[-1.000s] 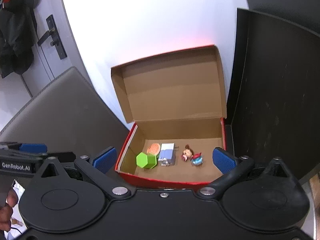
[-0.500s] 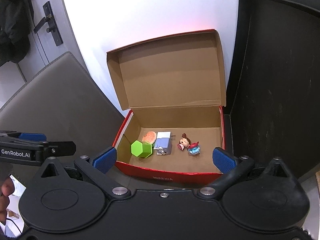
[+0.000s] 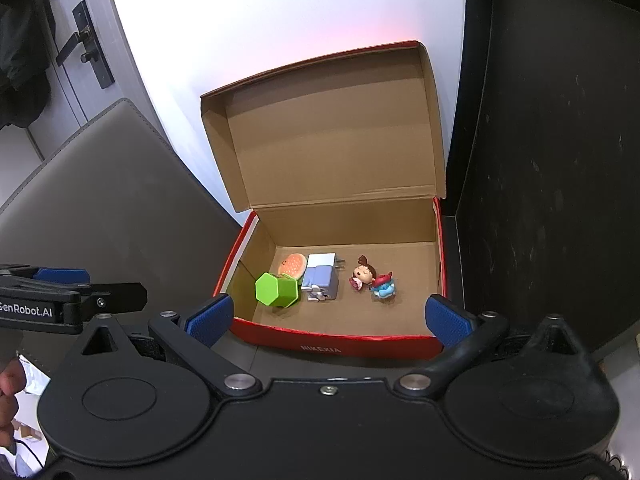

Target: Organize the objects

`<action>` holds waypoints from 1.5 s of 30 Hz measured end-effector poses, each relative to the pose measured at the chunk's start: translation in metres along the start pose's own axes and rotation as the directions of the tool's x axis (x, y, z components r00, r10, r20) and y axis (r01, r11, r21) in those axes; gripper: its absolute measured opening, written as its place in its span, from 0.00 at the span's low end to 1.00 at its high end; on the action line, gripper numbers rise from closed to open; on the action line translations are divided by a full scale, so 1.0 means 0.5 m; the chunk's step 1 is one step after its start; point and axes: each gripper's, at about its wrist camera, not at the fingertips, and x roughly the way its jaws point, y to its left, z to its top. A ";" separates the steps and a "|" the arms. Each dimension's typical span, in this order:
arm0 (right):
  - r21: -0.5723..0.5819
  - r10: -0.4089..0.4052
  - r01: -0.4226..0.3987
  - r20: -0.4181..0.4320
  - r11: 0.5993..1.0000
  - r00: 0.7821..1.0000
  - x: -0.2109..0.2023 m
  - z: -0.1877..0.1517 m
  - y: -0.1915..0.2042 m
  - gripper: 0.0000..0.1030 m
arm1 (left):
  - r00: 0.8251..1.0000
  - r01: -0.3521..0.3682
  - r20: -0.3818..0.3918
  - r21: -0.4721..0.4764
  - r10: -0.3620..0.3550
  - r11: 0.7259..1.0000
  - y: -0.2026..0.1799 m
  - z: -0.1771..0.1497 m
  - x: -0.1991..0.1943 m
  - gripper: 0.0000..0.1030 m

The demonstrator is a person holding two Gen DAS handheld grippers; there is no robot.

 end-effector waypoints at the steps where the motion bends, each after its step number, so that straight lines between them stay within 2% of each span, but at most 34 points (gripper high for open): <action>1: -0.001 0.000 0.000 0.000 1.000 1.000 -0.001 0.000 0.000 1.00 | 1.000 0.000 0.000 -0.001 0.000 1.000 0.000 0.000 -0.001 1.00; 45: 0.007 -0.024 0.024 -0.004 1.000 1.000 0.001 0.000 0.001 1.00 | 1.000 -0.008 -0.002 -0.002 0.008 1.000 0.014 -0.006 -0.005 1.00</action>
